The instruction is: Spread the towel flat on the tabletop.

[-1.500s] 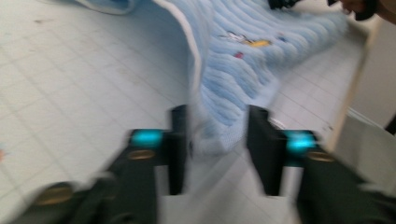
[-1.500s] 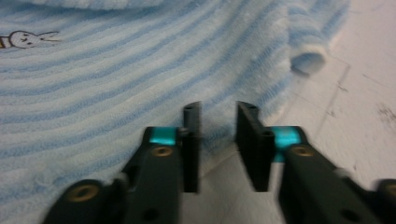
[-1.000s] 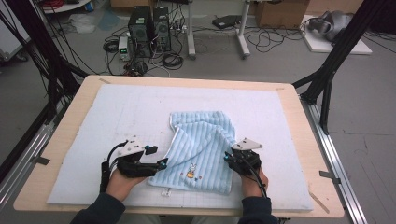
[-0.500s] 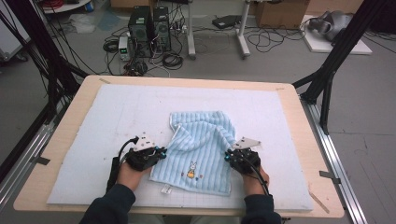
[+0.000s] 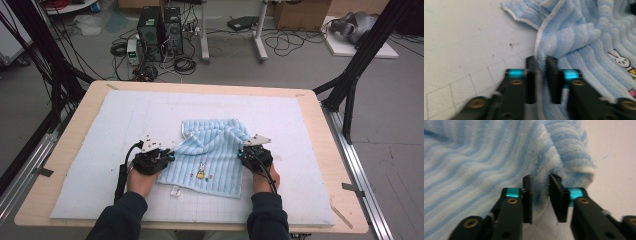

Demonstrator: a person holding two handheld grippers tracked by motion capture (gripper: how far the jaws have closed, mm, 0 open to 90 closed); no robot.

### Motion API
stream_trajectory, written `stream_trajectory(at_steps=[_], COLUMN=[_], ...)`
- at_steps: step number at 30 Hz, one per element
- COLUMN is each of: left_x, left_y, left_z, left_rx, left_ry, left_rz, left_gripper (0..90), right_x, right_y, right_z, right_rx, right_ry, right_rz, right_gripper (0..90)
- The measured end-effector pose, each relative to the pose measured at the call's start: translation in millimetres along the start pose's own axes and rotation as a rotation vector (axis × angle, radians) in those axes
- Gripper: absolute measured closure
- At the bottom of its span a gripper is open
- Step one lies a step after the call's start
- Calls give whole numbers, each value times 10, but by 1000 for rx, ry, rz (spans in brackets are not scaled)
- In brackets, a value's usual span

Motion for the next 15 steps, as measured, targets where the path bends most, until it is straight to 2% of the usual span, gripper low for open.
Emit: stream_trajectory(at_steps=[2, 3, 4, 5, 7, 8, 10, 11, 15], left_x=[-16, -20, -25, -37, -60, -78, -137, -163, -259], left_y=[29, 63, 110, 171, 246, 276, 310, 319, 379], left_z=[2, 10, 26, 36, 35, 26, 11, 4, 32], left_rx=[-13, -47, -75, -89, -106, -111, -118, -117, -128], left_ry=[13, 6, -14, -40, -52, -49, -32, -37, -34], left_rz=[-11, -6, 14, 32, 42, 42, 23, 13, 1], left_gripper=[502, 440, 425, 434, 431, 432, 431, 430, 429], right_x=[-23, -39, -60, -78, -115, -132, -171, -194, -277], right_y=[54, 86, 126, 167, 260, 309, 397, 441, 527], right_z=[-31, -44, -62, -83, -130, -149, -191, -227, -408], right_rx=[27, 46, 46, 53, 74, 72, 81, 97, 129], right_ry=[-18, -25, -18, -3, 18, 33, 26, 27, 63], right_rz=[30, 42, 39, 42, 59, 65, 81, 87, 60], right_gripper=[538, 482, 430, 388, 328, 311, 259, 252, 232])
Point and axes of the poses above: each handheld gripper's, and its own axes: y roughly backward along the jaws, x roughly out of its top, z roughly to its right, the point moved 5 cm from there along -y, roughly forward along the jaws, and after that the axes turned 13 degrees about x, right-handed, at the moved point
